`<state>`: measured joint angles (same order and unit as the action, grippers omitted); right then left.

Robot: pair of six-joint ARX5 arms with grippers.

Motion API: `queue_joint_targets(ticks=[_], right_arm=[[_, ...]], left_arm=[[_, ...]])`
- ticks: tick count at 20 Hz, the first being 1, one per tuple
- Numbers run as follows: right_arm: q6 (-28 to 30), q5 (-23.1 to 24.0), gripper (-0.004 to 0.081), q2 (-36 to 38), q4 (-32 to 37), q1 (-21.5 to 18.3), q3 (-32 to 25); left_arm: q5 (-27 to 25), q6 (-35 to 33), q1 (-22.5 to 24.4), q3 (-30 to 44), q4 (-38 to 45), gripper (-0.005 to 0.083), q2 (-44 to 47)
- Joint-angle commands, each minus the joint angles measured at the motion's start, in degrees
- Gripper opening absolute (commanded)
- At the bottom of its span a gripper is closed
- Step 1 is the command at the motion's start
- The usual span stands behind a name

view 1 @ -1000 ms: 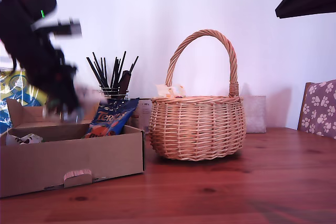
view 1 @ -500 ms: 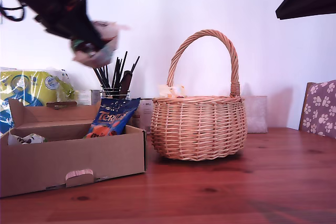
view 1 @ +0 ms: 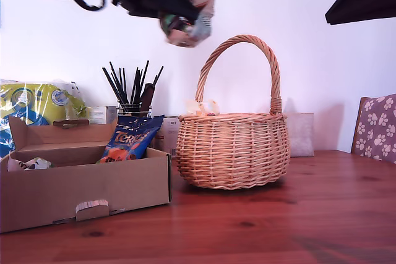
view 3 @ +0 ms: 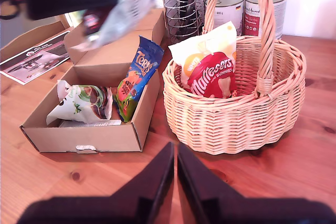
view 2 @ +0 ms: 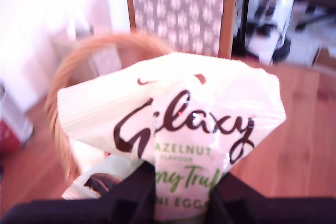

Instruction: Move the bags of Easter eggs from the cardboard box on the left into the woven basket on the right side.

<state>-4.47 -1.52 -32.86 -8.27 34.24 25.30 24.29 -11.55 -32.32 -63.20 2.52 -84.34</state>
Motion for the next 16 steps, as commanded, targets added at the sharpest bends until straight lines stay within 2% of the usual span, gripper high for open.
queue_joint_targets(ticks=[1, 6, 16], right_arm=[[-0.04, -0.07, -0.0012, 0.09, -0.11, 0.2, 0.0], [-0.04, -0.07, -0.0012, 0.09, -0.44, 0.2, 0.0], [-0.02, -0.07, -0.0012, 0.09, -0.66, 0.2, 0.0]], left_arm=[[-0.35, 1.31, -0.92, 0.13, 5.49, 0.0043, -3.67], [-4.22, 1.31, -2.32, -1.11, 15.91, 0.0043, -12.98], [-6.82, 2.08, -2.36, -17.09, 14.71, 0.0043, -30.64]])
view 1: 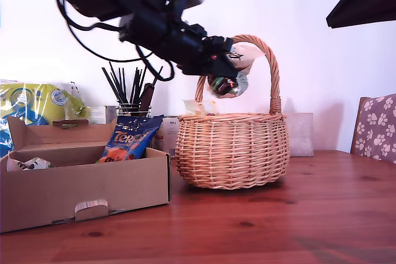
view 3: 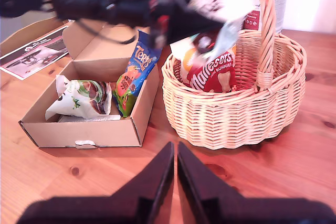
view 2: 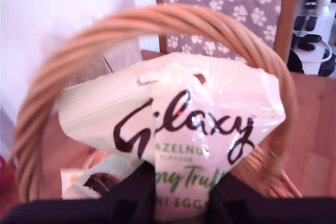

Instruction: Move the bags of Easter eggs from the cardboard box on the left into the woven basket on the right side.

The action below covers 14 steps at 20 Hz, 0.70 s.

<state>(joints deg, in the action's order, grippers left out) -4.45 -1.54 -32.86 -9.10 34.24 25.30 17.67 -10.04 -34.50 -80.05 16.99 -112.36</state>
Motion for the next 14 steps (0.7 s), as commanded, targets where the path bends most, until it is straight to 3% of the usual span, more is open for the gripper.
queue_joint_targets(ticks=[1, 7, 12, 13, 14], right_arm=[[-0.04, -0.04, -0.0012, 0.09, 0.15, 0.2, 0.0], [-0.04, -0.04, -0.0012, 0.09, 0.17, 0.2, 0.0], [-0.04, -0.04, -0.0012, 0.09, 0.22, 0.2, 0.0], [-0.04, -0.04, -0.0013, 0.09, 0.22, 0.2, 0.0], [-0.04, -0.04, -0.0012, 0.09, 0.22, 0.2, 0.0]], left_arm=[[-0.22, 0.72, -0.17, -1.9, -0.33, 0.0044, -3.98], [-2.82, 1.09, -0.42, -9.75, -2.73, 0.0044, -10.8], [-4.46, 1.11, -0.55, -10.29, -3.23, 0.0057, -11.8], [-4.46, 1.09, -0.74, -10.29, -2.73, 0.012, -11.8], [-4.44, 1.07, -1.01, -10.32, -2.08, 0.0249, -11.8]])
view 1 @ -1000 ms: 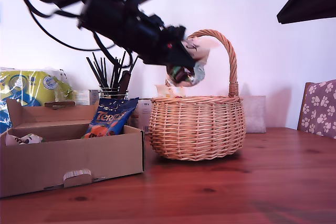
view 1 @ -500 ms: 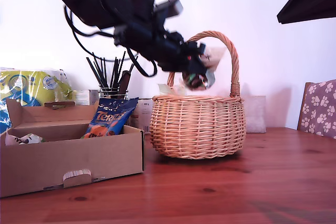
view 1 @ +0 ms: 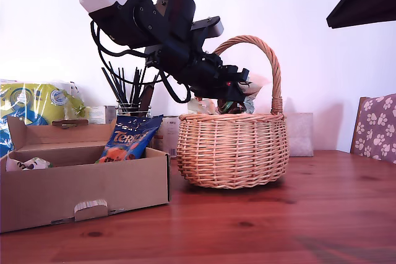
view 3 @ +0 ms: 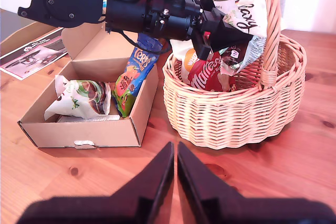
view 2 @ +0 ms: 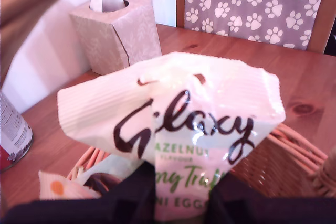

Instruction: Move the bags of Easter eggs from the cardboard box on the left into the woven basket on the right side.

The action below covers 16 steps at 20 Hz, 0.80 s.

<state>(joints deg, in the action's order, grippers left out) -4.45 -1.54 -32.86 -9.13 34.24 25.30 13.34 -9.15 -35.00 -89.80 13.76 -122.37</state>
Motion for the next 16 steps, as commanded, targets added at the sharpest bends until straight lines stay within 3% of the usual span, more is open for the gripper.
queue_joint_targets(ticks=[1, 2, 3, 9, 11, 15, 16], right_arm=[[-0.04, -0.04, -0.0012, 0.09, 0.24, 0.2, 0.0], [-0.04, -0.04, -0.0012, 0.09, 0.24, 0.2, 0.0], [-0.04, -0.04, -0.0012, 0.09, 0.22, 0.2, 0.0], [-0.09, -1.49, -0.0012, 0.09, 0.22, 0.2, 0.0], [-0.07, -1.49, -0.0012, 0.09, 0.24, 0.2, 0.0], [-0.04, -1.46, -0.0012, 0.09, 0.28, 0.2, 0.0], [0.0, -1.46, -0.0012, 0.09, 0.26, 0.2, 0.0]], left_arm=[[-0.15, 0.13, -0.68, -0.57, 1.84, 0.04, -1.79], [-0.15, 0.13, -0.83, -0.57, 2.49, 0.051, -1.79], [-0.15, 0.04, -1.07, -0.57, 2.62, 0.0555, -1.79], [-1.27, -0.33, -1.11, -0.72, 2.38, 0.0546, -1.77], [-2.23, -0.35, -1.11, -1.29, -0.72, 0.0447, -1.03], [-2.23, -3.37, -1.11, -1.46, -13.97, 0.0057, 4.11], [-2.25, -3.39, -1.11, -1.46, -17.46, 0.0009, 5.55]])
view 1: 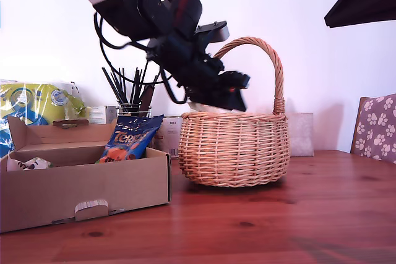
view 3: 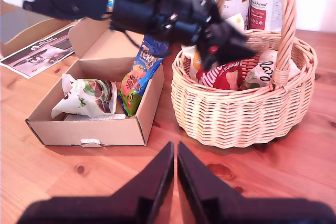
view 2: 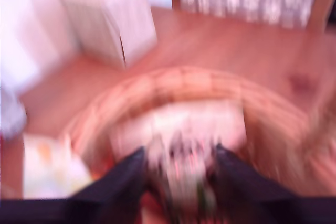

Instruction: Move the bags of Easter eggs from the cardboard box on the left into the woven basket on the right side.

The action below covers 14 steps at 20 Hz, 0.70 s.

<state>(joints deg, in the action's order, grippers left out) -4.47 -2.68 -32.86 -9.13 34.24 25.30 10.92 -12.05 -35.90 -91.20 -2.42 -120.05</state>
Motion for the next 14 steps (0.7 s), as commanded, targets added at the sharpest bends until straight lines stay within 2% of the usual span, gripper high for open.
queue_joint_targets(ticks=[1, 6, 11, 14], right_arm=[[0.04, -0.33, -0.0012, 0.09, 0.28, 0.2, 0.0], [0.04, -0.11, -0.0012, 0.07, 0.26, 0.2, 0.0], [1.51, -0.57, -0.0012, 0.09, 0.33, 0.22, 0.0], [1.53, -6.62, -0.0012, 0.07, 1.25, 0.26, 0.0]], left_arm=[[0.15, -0.48, -0.2, -0.07, -5.07, -0.0001, 5.25], [0.68, -2.14, 1.01, 0.17, -22.01, -0.0024, 13.35], [1.07, -1.99, 4.2, 10.47, -18.64, -0.0024, 21.03], [1.09, -1.36, 6.86, 19.78, -15.41, -0.0024, 26.01]])
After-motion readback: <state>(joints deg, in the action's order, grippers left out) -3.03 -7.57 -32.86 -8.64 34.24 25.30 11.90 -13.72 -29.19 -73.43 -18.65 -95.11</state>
